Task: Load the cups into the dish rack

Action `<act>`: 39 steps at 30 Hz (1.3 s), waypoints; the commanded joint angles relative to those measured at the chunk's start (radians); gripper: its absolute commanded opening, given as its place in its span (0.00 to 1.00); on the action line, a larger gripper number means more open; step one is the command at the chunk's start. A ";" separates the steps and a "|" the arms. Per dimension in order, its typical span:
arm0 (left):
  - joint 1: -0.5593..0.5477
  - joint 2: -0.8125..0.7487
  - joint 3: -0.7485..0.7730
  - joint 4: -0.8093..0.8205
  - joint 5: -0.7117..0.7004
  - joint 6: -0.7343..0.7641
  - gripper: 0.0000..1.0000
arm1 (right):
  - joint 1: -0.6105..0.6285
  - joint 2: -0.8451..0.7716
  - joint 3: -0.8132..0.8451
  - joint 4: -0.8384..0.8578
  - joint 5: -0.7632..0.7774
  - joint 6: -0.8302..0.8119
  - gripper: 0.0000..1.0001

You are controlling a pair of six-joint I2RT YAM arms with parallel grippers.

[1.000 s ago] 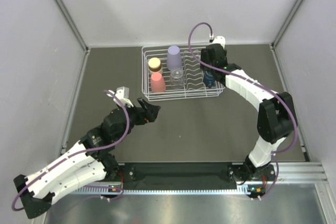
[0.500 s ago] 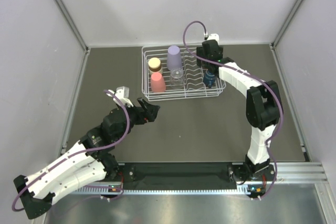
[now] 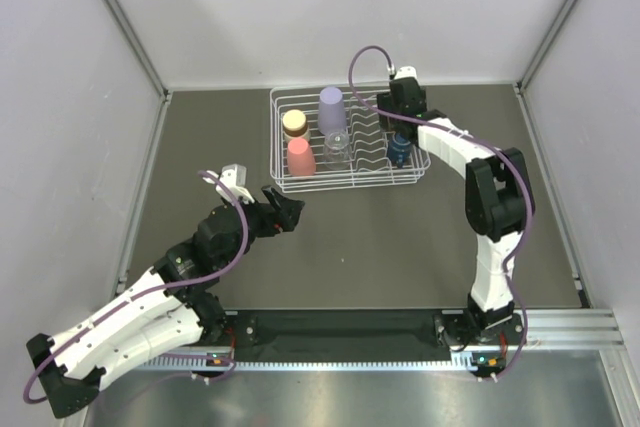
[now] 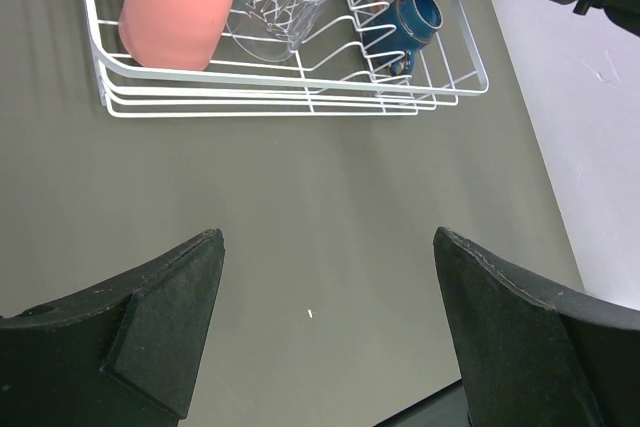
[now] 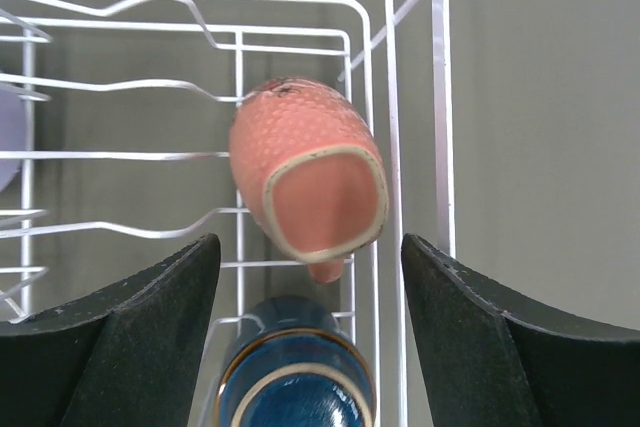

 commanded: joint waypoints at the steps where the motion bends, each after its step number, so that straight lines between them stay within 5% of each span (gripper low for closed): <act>1: 0.007 -0.004 -0.003 0.039 -0.003 0.011 0.91 | -0.027 0.019 0.069 0.052 -0.026 -0.022 0.72; 16: 0.022 0.008 -0.006 0.041 0.007 0.015 0.91 | -0.048 0.100 0.142 0.074 -0.052 -0.049 0.62; 22: 0.029 0.011 -0.010 0.039 0.017 0.013 0.91 | -0.048 0.111 0.161 0.061 -0.058 -0.061 0.49; 30: 0.036 0.009 -0.016 0.041 0.030 0.008 0.91 | -0.051 0.137 0.253 -0.040 -0.046 -0.065 0.02; 39: 0.042 0.019 -0.020 0.052 0.050 0.002 0.91 | -0.051 0.158 0.388 -0.215 -0.028 -0.026 0.00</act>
